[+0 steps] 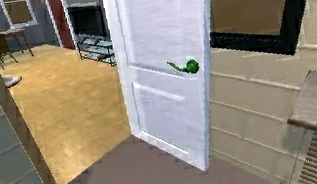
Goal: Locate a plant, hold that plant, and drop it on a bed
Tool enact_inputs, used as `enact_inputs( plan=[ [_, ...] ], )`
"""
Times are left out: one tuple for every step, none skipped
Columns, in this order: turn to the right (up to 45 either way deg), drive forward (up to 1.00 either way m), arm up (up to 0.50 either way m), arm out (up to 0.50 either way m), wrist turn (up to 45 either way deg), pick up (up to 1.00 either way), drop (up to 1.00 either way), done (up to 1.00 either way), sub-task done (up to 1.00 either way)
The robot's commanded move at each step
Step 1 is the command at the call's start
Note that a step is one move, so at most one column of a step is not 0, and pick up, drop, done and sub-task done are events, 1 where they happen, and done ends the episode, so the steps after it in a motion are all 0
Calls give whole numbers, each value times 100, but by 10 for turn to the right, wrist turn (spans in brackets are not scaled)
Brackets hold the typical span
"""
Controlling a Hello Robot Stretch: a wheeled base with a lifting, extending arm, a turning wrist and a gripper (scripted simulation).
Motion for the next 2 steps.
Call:
enact_inputs(
  plan=[
    [-120, 0, 0, 0, 0, 0, 0, 0, 0],
    [0, 85, 0, 0, 0, 0, 0, 0, 0]
  ],
)
